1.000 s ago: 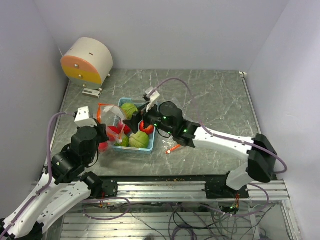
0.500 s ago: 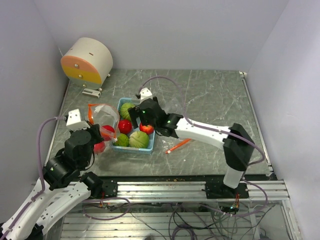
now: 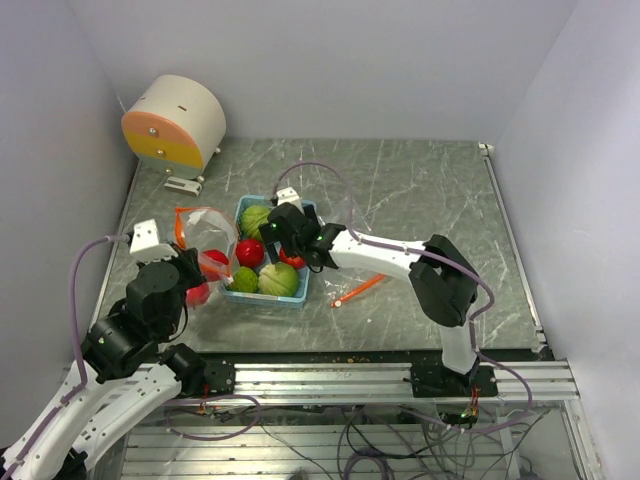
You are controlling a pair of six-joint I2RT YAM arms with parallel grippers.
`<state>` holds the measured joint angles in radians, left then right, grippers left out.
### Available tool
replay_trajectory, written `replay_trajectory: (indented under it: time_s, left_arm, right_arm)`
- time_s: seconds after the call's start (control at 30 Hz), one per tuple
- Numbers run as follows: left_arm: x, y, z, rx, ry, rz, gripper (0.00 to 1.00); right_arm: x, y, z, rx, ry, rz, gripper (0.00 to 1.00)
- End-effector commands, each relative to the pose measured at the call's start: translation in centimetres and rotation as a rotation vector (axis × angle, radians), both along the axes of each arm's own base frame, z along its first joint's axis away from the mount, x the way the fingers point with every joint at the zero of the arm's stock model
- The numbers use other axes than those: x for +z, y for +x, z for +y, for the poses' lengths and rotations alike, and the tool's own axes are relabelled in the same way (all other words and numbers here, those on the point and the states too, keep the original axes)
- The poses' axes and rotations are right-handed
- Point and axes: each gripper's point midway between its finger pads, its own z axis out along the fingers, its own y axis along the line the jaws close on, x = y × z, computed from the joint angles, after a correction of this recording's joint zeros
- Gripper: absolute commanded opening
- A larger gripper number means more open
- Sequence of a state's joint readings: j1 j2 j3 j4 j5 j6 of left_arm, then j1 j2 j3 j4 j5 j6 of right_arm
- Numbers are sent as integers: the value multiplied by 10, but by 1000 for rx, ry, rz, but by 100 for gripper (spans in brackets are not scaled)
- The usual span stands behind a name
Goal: Place the food in the zip-top bag and seal the zipper
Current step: Pick up the fake fruit from the bin.
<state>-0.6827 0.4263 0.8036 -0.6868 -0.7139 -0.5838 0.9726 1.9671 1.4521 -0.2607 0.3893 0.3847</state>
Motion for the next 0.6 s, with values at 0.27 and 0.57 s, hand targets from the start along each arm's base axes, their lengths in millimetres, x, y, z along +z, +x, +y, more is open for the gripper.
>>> replay_trajectory:
  time_s: [0.27, 0.57]
  left_arm:
    - [12, -2, 3, 0, -25, -42, 7]
    - [12, -4, 3, -2, -33, -46, 7]
  right_arm:
    - [-50, -4, -9, -23, -138, 92, 89]
    - [-84, -12, -22, -44, -226, 160, 88]
